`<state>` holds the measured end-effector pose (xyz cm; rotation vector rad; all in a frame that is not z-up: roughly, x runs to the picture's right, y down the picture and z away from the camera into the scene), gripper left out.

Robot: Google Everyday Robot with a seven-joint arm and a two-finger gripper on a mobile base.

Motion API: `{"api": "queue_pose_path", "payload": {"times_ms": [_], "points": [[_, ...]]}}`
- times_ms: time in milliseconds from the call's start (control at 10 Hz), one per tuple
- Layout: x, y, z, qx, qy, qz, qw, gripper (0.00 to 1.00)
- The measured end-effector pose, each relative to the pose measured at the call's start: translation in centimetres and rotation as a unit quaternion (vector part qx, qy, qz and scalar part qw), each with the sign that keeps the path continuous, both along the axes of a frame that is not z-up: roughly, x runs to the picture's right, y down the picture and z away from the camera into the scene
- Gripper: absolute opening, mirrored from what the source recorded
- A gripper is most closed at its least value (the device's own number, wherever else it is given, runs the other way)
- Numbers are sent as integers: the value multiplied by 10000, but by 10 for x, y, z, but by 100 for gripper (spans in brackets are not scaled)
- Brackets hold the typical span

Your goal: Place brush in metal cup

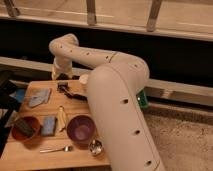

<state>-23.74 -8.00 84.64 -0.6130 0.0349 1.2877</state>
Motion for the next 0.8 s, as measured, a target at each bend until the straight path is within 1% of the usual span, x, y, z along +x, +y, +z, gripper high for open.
{"api": "queue_pose_path", "payload": {"times_ms": [100, 200, 300, 400, 500, 600, 800], "points": [[6, 9, 5, -116, 68, 66, 9999, 65], [18, 26, 13, -280, 122, 193, 9993, 65], [26, 42, 18, -409, 120, 278, 9987, 65], [37, 62, 23, -550, 125, 376, 9977, 65], [47, 75, 25, -650, 143, 458, 9967, 65], [52, 85, 26, -712, 124, 516, 9960, 65], [55, 88, 26, -686, 59, 611, 9958, 65]]}}
